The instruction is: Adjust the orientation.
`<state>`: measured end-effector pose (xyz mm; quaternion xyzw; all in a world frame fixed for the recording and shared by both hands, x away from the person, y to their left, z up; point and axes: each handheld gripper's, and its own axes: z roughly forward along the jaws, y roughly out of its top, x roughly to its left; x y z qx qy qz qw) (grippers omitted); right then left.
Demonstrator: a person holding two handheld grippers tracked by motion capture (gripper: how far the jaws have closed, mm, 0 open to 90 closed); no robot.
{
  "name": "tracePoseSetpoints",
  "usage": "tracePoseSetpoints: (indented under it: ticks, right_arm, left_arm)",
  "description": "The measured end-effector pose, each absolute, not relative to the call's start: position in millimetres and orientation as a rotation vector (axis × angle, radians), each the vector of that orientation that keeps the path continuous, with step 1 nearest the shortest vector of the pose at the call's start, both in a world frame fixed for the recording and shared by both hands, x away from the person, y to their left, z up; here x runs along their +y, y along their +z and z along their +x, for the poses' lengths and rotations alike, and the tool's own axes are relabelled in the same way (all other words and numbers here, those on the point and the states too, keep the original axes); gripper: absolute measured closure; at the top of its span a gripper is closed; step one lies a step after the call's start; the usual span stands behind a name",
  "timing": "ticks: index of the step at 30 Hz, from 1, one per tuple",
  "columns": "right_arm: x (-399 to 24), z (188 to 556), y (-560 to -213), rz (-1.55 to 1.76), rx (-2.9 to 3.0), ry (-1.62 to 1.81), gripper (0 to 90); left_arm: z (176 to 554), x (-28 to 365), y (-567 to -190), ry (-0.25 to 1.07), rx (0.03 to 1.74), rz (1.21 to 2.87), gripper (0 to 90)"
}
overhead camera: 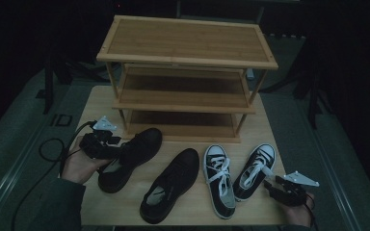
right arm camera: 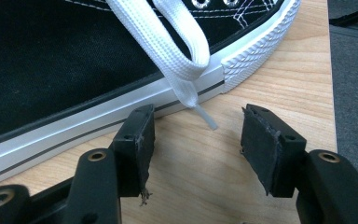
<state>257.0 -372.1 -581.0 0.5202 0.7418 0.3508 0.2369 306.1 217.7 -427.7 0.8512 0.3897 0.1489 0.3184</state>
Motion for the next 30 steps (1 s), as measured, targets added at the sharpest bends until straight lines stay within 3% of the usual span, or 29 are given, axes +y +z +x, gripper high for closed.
tracePoseSetpoints:
  ticks: [30]
  right_arm:
    - [-372.1,257.0,-581.1,1.430,2.028,0.955,42.3]
  left_arm:
    - [295.5,174.3,-421.0,0.319,0.867,2.333,53.2]
